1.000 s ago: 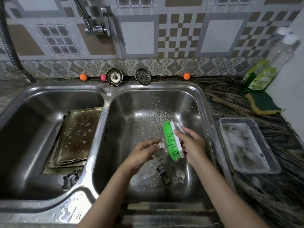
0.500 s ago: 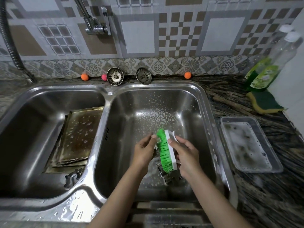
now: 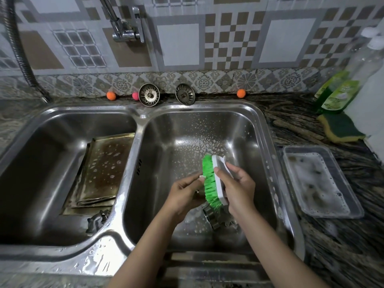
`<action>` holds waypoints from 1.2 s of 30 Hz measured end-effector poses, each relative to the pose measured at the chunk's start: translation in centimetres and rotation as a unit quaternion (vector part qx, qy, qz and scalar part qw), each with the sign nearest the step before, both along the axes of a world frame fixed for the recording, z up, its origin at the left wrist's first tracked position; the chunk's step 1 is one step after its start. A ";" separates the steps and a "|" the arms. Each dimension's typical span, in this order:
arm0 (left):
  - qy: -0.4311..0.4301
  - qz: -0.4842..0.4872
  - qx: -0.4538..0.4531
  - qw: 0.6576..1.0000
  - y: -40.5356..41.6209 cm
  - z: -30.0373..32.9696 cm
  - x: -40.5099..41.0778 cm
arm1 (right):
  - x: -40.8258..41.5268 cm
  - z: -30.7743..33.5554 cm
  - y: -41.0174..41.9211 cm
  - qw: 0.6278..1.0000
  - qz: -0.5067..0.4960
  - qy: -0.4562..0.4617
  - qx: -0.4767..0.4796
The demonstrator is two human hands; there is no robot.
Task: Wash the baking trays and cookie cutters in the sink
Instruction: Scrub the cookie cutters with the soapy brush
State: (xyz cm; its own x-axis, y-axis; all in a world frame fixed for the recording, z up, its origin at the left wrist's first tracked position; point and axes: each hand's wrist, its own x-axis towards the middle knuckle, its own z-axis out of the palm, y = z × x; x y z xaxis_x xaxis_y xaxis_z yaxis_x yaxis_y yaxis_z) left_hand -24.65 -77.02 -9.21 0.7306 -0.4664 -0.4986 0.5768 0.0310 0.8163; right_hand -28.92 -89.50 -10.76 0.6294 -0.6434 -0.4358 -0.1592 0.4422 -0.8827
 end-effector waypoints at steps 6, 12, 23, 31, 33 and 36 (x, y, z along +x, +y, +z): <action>0.009 0.000 0.002 1.000 0.9 -0.3 0.0 | 1.2 -1.3 -0.9 0.997 -0.071 0.035 0.011; -0.004 0.039 -0.007 0.999 0.6 -0.8 0.0 | -1.2 -0.6 0.7 0.998 0.015 0.028 0.052; -0.014 0.044 -0.038 0.998 4.6 0.8 0.8 | 1.3 -0.5 -0.8 0.997 -0.062 0.037 0.004; -0.164 0.097 0.277 0.942 19.2 3.2 6.8 | 1.0 -2.4 -0.1 0.998 0.012 0.055 -0.034; -0.173 0.030 0.407 0.896 21.8 1.7 7.9 | 1.0 -2.7 0.2 0.997 0.027 0.067 -0.041; -0.168 -0.107 0.553 0.809 24.4 -1.6 9.2 | 1.0 -2.9 0.8 0.996 0.042 0.067 -0.047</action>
